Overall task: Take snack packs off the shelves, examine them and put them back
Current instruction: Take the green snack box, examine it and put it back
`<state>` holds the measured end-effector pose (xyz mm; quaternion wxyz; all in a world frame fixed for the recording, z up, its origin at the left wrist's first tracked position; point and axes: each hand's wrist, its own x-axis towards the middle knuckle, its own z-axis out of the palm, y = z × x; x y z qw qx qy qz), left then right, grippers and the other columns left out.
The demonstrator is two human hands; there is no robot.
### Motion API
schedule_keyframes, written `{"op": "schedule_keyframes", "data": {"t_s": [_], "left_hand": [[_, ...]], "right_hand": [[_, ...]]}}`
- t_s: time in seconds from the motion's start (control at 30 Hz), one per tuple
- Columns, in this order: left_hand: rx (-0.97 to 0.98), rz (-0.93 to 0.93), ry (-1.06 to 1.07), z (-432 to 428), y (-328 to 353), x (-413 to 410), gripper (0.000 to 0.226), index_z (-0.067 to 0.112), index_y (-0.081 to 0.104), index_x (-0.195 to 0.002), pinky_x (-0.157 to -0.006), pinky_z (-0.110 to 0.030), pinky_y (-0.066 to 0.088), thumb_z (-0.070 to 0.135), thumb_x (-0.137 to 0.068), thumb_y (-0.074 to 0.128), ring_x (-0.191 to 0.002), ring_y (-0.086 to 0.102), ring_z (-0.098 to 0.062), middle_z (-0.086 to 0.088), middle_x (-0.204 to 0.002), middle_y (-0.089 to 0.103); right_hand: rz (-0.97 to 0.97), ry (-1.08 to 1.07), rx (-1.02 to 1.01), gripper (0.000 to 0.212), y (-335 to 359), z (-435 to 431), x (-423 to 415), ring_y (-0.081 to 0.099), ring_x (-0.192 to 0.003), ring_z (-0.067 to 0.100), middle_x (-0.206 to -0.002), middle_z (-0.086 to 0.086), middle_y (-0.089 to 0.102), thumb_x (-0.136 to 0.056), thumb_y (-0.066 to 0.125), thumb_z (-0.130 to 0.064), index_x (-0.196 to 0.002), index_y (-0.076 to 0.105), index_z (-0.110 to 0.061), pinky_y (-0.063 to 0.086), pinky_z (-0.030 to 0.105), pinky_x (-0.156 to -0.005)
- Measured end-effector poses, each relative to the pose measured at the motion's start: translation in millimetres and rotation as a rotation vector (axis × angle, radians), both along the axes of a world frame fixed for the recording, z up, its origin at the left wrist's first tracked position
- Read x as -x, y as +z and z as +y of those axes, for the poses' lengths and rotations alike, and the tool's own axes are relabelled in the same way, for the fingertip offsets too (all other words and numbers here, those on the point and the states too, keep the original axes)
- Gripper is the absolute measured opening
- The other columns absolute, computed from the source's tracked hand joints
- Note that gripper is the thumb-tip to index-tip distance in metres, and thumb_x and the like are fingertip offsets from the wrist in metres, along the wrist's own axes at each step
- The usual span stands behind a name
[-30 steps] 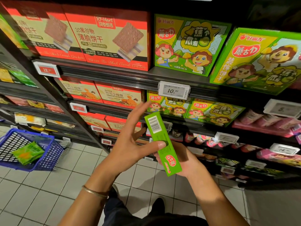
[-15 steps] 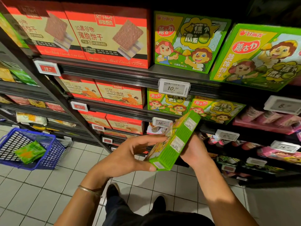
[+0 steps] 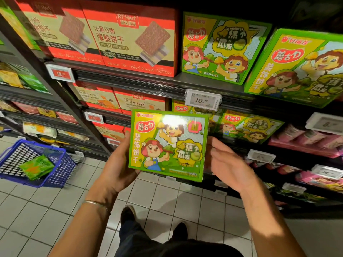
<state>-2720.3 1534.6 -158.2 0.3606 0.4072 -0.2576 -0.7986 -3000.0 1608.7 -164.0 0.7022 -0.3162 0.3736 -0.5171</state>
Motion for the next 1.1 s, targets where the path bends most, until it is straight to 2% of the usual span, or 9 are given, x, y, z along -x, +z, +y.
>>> {"op": "schedule_keyframes", "data": {"t_s": [0.1, 0.2, 0.3, 0.37, 0.47, 0.53, 0.6, 0.83, 1.1], "left_hand": [[-0.156, -0.067, -0.078, 5, -14, 4, 0.073, 0.014, 0.073, -0.131, -0.100, -0.053, 0.058, 0.069, -0.087, 0.053, -0.118, 0.071, -0.034, -0.016, -0.135, 0.070], [-0.244, 0.045, -0.164, 12, -22, -1, 0.063, 0.009, 0.075, -0.126, -0.088, -0.054, 0.063, 0.058, -0.095, 0.053, -0.111, 0.074, -0.038, -0.020, -0.134, 0.069], [-0.274, 0.099, -0.190, 16, -26, -7, 0.056, 0.007, 0.073, -0.129, -0.080, -0.052, 0.065, 0.047, -0.092, 0.061, -0.101, 0.077, -0.037, -0.021, -0.125, 0.073], [-0.268, 0.112, -0.191, 15, -26, -11, 0.053, 0.013, 0.069, -0.134, -0.059, -0.046, 0.066, 0.041, -0.090, 0.064, -0.079, 0.079, -0.037, -0.022, -0.109, 0.078], [-0.236, 0.120, -0.249, 11, -24, -16, 0.047, -0.001, 0.077, -0.111, -0.046, -0.038, 0.062, 0.037, -0.082, 0.074, -0.060, 0.077, -0.032, -0.024, -0.082, 0.077], [-0.231, 0.079, -0.236, 10, -27, -15, 0.053, -0.005, 0.081, -0.096, -0.048, -0.037, 0.063, 0.040, -0.092, 0.055, -0.064, 0.078, -0.029, -0.023, -0.082, 0.078], [-0.247, 0.061, -0.242, 9, -30, -12, 0.065, -0.008, 0.080, -0.096, -0.049, -0.037, 0.064, 0.043, -0.095, 0.040, -0.069, 0.079, -0.030, -0.023, -0.085, 0.079], [-0.253, 0.075, -0.264, 11, -32, -12, 0.066, -0.007, 0.080, -0.102, -0.052, -0.039, 0.065, 0.043, -0.098, 0.038, -0.076, 0.080, -0.031, -0.023, -0.090, 0.079], [-0.263, 0.074, -0.259, 14, -36, -9, 0.064, -0.005, 0.079, -0.109, -0.053, -0.040, 0.065, 0.045, -0.093, 0.042, -0.072, 0.080, -0.030, -0.025, -0.094, 0.078]], "right_hand": [[0.053, 0.017, 0.063, 0.076, 13, -5, -6, 0.046, -0.142, 0.043, -0.153, 0.019, 0.052, -0.087, 0.062, -0.010, -0.158, 0.034, -0.015, 0.035, 0.067, -0.115], [0.077, 0.016, 0.084, 0.100, 19, -7, -7, 0.051, -0.142, 0.029, -0.153, 0.004, 0.055, -0.076, 0.084, -0.027, -0.160, 0.030, -0.033, 0.043, 0.053, -0.112], [0.078, 0.062, 0.011, 0.097, 13, -5, -6, 0.056, -0.135, 0.036, -0.148, 0.013, 0.058, -0.070, 0.092, -0.041, -0.153, 0.044, -0.025, 0.043, 0.064, -0.104], [0.051, 0.052, -0.141, 0.104, 7, -3, -5, 0.065, -0.117, 0.040, -0.139, 0.021, 0.063, -0.063, 0.095, -0.049, -0.149, 0.047, -0.016, 0.053, 0.058, -0.090], [0.086, 0.059, -0.294, 0.099, 0, -1, -4, 0.070, -0.082, 0.027, -0.103, 0.019, 0.072, -0.069, 0.081, -0.064, -0.142, 0.052, -0.004, 0.061, 0.037, -0.063], [0.154, 0.078, -0.327, 0.092, -4, 1, -5, 0.065, -0.072, 0.021, -0.090, 0.013, 0.069, -0.071, 0.068, -0.072, -0.135, 0.060, -0.006, 0.057, 0.031, -0.059], [0.187, 0.091, -0.339, 0.091, -6, 1, -6, 0.062, -0.069, 0.019, -0.086, 0.012, 0.066, -0.070, 0.064, -0.078, -0.131, 0.064, -0.011, 0.054, 0.029, -0.058], [0.191, 0.085, -0.330, 0.078, -6, 3, -7, 0.059, -0.068, 0.018, -0.085, 0.010, 0.063, -0.088, 0.050, -0.073, -0.133, 0.063, -0.011, 0.052, 0.029, -0.059], [0.228, 0.059, -0.318, 0.074, -8, 7, -4, 0.055, -0.067, 0.017, -0.077, 0.006, 0.058, -0.083, 0.050, -0.075, -0.129, 0.065, -0.019, 0.051, 0.031, -0.065]]}}
